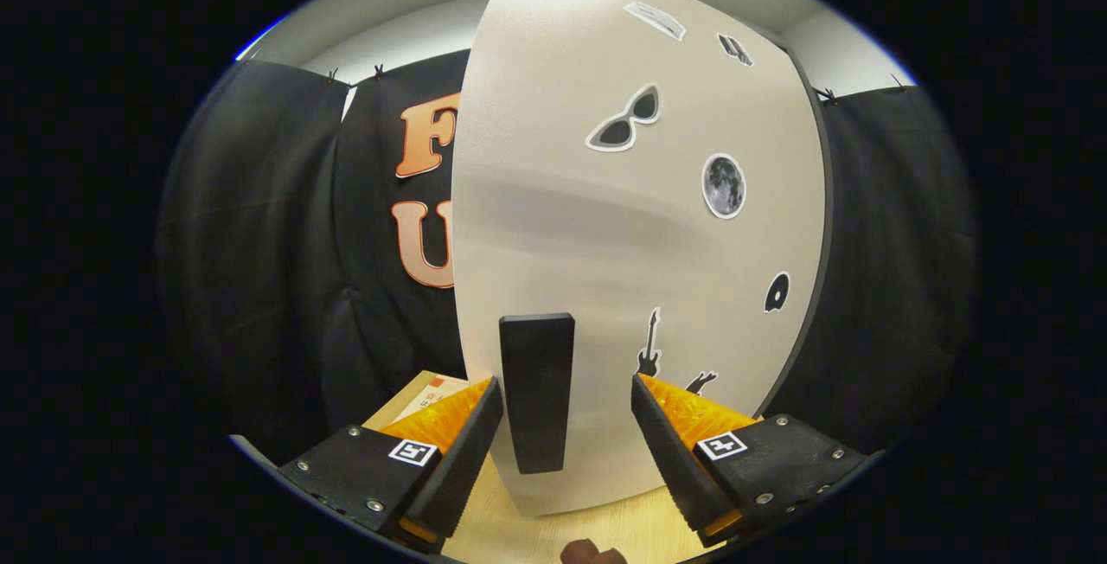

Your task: Open the shoe cabinet door, grab the shoes and put them into the shoe cabinet, then close the shoe cabinet door.

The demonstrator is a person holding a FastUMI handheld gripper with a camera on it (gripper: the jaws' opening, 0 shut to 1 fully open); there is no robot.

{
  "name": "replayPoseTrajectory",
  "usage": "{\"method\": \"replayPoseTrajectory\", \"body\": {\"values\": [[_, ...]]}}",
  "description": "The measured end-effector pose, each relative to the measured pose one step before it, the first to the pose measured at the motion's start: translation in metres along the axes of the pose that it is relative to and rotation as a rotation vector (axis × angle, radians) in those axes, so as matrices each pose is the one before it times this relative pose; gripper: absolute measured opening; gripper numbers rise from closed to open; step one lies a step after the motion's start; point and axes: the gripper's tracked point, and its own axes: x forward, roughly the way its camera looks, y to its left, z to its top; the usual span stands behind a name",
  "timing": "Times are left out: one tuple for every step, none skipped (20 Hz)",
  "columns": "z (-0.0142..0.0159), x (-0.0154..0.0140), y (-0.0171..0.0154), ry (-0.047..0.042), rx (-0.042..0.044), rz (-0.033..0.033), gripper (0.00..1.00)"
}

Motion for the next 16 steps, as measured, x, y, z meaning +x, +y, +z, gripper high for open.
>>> {"method": "replayPoseTrajectory", "body": {"values": [[-0.00020,0.00413,0.00125,0.00074,0.00554,0.00536,0.93],[0.00100,0.00411,0.00076,-0.00257,0.00660,0.00446,0.94],[0.00073,0.00430,0.00089,-0.00054,0.00776,0.00153,0.94],[-0.00055,0.00457,0.00072,-0.00172,0.00701,0.00070,0.94],[0.00135,0.00454,0.00092,-0.00461,0.00386,0.00211,0.94],[0.00085,0.00515,0.00040,0.00116,0.00417,0.00181,0.94],[0.00038,0.00464,0.00040,0.00416,0.00905,0.00046,0.94],[-0.00049,0.00362,0.00120,0.00309,0.00656,0.00004,0.94],[0.00013,0.00179,0.00072,-0.00102,0.00041,0.00151,0.94],[0.00068,0.00282,0.00063,-0.00060,0.00046,0.00151,0.94],[0.00061,0.00323,0.00027,0.00027,0.00194,0.00107,0.94],[0.00075,0.00383,0.00073,0.00104,0.00277,-0.00006,0.94],[-0.00039,0.00308,0.00008,0.00226,0.00145,-0.00181,0.93],[0.00098,0.00365,-0.00099,-0.00232,-0.00103,-0.01172,0.94],[0.00024,0.00241,-0.00050,0.00019,-0.00712,-0.01429,0.93],[0.00040,0.00235,0.00001,-0.00120,-0.00917,-0.01555,0.93]]}}
